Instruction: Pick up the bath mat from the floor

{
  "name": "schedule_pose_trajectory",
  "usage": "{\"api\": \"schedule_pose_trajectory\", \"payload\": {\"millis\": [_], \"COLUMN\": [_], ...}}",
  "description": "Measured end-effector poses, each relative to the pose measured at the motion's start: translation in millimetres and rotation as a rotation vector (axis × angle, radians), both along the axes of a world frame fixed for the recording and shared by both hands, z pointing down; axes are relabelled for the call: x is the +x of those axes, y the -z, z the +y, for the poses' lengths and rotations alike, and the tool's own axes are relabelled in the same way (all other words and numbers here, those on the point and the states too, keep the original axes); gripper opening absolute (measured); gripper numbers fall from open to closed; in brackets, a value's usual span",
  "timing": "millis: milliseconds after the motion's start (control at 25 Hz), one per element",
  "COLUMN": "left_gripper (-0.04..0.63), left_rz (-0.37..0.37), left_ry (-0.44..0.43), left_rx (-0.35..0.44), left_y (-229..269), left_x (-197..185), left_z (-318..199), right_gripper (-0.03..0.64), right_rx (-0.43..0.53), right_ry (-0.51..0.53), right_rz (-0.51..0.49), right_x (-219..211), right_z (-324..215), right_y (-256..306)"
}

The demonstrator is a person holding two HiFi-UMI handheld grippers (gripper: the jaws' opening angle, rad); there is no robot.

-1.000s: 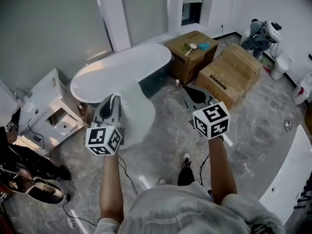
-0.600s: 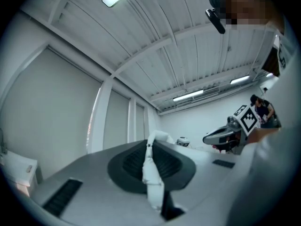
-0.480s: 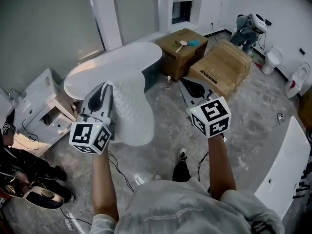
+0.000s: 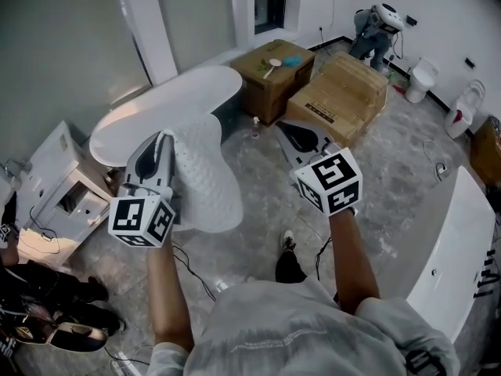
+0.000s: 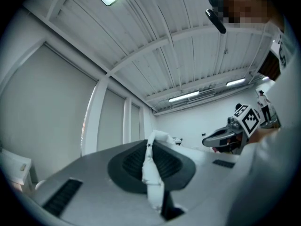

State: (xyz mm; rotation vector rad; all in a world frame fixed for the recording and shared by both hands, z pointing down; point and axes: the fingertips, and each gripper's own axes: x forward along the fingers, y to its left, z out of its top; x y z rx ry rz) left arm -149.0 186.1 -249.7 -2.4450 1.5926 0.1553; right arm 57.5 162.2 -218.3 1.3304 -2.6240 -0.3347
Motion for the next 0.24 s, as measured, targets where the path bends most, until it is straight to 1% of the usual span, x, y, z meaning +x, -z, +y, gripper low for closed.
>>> {"api": "schedule_pose_trajectory", "payload": {"millis": [80,240], "left_gripper": [0.031,0.031], "left_rz": [-0.007,-0.022], "left_ry": [-0.003,-0.012], "left_rx": [-0.002,0.0], "left_y": [0.7,2.0], "left_x": [1.7,-8.8], "left_z": [-3.7,-14.2], "right_gripper": [0.015,0.015], "right_rx": [0.005,0.007], "right_ry": [-0.006,-0.015], "right_rz": [0.001,0.008], "right_x": [0.7,-12.8], "right_z": [0.3,-4.3], "right_y": [2.7,4.0]}}
